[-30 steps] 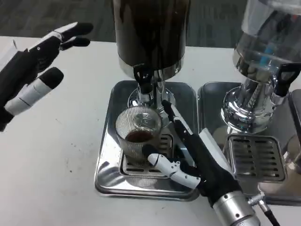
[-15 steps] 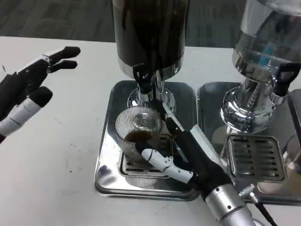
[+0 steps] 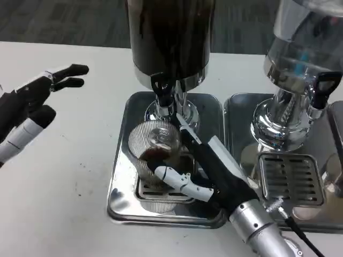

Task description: Grasp the cup under the faucet to collect the drink, then remove the cup.

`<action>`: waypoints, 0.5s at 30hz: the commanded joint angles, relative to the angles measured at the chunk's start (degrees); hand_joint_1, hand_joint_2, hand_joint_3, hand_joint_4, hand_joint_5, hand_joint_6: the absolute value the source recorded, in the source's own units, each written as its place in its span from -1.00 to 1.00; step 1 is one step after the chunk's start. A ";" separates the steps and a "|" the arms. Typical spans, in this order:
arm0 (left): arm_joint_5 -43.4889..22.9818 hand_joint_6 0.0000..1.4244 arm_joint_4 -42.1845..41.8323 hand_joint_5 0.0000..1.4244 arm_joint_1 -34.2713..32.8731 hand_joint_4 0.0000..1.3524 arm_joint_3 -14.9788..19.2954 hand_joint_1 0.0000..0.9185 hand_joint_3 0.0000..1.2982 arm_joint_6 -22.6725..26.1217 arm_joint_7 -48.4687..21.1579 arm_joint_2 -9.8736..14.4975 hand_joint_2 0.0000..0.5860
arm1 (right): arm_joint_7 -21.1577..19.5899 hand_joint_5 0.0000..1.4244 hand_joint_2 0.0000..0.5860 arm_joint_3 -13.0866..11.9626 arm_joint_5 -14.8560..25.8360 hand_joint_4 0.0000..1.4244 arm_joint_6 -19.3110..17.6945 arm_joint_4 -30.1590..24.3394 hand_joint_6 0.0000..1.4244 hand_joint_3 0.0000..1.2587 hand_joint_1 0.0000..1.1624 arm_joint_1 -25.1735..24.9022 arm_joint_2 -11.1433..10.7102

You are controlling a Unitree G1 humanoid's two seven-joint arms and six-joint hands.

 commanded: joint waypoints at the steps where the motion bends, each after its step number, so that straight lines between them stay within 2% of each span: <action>1: -0.57 -0.85 -0.14 -0.72 1.08 -0.76 0.35 -1.00 -0.58 0.47 0.46 0.97 -0.64 | 0.72 -1.00 -0.24 0.66 -0.55 -1.00 -0.04 1.72 -1.00 -1.00 -0.32 -0.92 0.03; 9: -0.80 -0.85 -0.21 -0.71 1.44 -0.75 0.53 -1.00 -0.54 0.57 0.39 1.31 -0.64 | -0.37 -1.00 -0.30 1.69 -3.43 -1.00 0.23 2.04 -1.00 -1.00 -0.24 -1.80 -0.49; 15: -0.84 -0.85 -0.49 -0.70 1.75 -0.74 0.50 -1.00 -0.53 0.61 0.44 1.27 -0.63 | -1.02 -1.00 -0.28 1.13 -2.70 -1.00 0.41 3.49 -1.00 -1.00 -0.19 -1.74 0.33</action>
